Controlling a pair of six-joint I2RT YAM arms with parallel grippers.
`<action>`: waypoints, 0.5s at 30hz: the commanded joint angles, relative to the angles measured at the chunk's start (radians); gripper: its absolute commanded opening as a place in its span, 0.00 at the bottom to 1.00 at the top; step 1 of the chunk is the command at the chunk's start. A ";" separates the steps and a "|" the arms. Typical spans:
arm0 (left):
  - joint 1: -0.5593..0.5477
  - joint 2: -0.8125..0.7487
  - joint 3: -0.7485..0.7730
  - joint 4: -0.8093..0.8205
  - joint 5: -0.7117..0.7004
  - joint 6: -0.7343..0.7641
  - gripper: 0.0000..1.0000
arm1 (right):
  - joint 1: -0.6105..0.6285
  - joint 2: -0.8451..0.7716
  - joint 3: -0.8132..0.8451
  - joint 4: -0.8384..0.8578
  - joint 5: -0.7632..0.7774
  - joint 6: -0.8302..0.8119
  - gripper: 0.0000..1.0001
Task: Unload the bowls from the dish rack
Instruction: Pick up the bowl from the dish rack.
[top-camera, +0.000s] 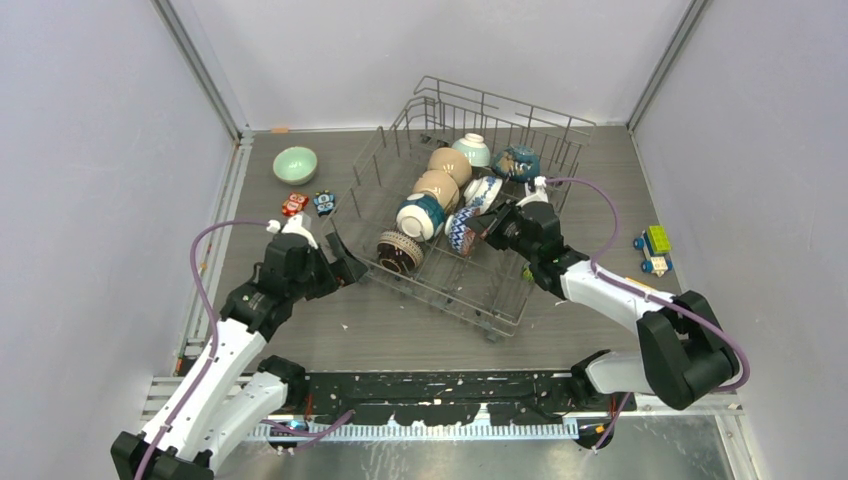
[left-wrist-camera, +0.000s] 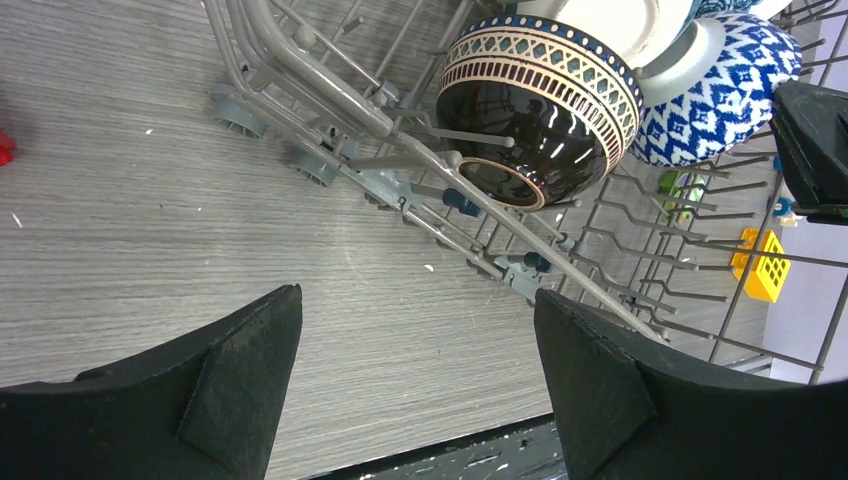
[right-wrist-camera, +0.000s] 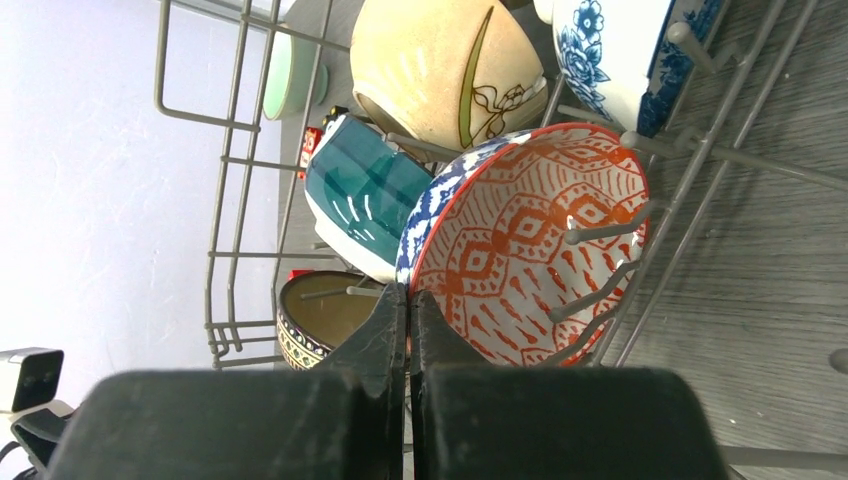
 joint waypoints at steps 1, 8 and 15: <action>-0.001 -0.022 0.026 -0.003 -0.016 -0.001 0.87 | -0.006 -0.051 0.023 0.065 -0.032 -0.019 0.01; -0.001 -0.038 0.013 -0.006 -0.018 -0.010 0.87 | -0.006 -0.038 0.014 0.122 -0.077 0.008 0.01; -0.001 -0.053 0.034 -0.019 -0.027 -0.006 0.87 | -0.006 -0.090 0.076 0.109 -0.150 0.000 0.01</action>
